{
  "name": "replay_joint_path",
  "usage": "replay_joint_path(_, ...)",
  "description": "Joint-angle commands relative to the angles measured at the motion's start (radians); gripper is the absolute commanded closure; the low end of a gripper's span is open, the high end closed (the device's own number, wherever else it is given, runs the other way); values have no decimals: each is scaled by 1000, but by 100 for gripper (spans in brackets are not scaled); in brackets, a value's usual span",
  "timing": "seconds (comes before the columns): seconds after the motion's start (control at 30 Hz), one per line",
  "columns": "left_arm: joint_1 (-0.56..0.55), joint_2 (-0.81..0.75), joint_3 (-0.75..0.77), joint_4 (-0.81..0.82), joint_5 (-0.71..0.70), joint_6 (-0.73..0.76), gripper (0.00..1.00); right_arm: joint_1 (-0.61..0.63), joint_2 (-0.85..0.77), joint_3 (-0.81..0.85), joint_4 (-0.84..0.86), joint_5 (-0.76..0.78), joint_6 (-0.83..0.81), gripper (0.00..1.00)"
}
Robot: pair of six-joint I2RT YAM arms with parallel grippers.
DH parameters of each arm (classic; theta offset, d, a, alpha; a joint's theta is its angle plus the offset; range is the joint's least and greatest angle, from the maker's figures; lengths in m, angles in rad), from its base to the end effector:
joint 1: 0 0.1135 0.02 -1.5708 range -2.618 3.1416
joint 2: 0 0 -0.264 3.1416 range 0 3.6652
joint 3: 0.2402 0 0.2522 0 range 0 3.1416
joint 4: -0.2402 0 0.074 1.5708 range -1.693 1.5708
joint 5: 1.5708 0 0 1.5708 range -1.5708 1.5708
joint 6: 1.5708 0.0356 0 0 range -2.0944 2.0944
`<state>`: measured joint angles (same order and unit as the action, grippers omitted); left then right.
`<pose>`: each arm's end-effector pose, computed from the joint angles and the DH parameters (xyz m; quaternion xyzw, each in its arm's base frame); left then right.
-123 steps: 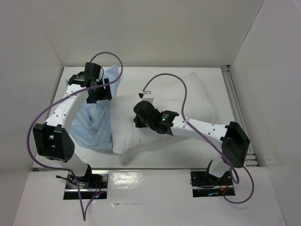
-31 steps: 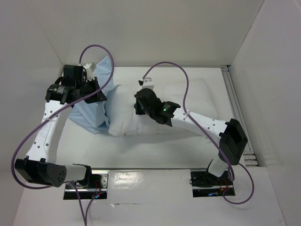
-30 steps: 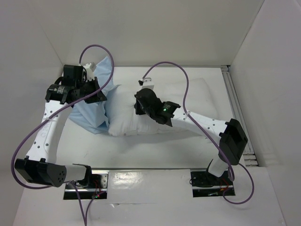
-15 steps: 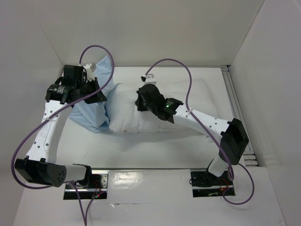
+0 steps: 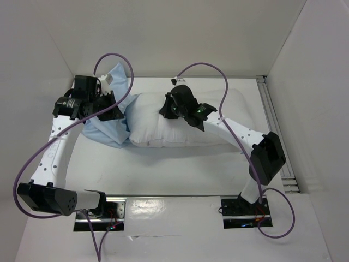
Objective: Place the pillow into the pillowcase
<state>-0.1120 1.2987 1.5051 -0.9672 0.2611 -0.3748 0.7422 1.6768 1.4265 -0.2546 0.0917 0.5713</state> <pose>0.2524 -0.0376 0.4020 -0.0685 0.9101 -0.2103 0.3503 0.2940 0.2652 0.3205 -0.0502 0.8593 0.2786 0.4261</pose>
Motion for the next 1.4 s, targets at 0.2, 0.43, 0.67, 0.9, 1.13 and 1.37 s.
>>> replay_joint_path(0.2, -2, -6, 148, -45, 40, 24, 100, 12, -120, -82, 83, -14, 12, 100)
replay_joint_path(0.43, -2, -6, 214, -64, 66, 24, 100, 117, -317, -264, -3, 94, 41, 100)
replay_joint_path(0.67, -2, 45, 179, -18, 148, 34, 100, 167, -381, -249, -46, 134, 70, 100)
replay_joint_path(0.9, -11, 163, 116, 39, 152, 53, 100, 167, -226, -123, -23, 146, 6, 100)
replay_joint_path(1.13, -31, 149, 70, 39, 142, 53, 100, 116, -151, -64, 96, 264, 4, 100)
replay_joint_path(1.37, -31, 149, 53, 48, 133, 53, 100, 65, 27, -5, 89, 212, 4, 100)
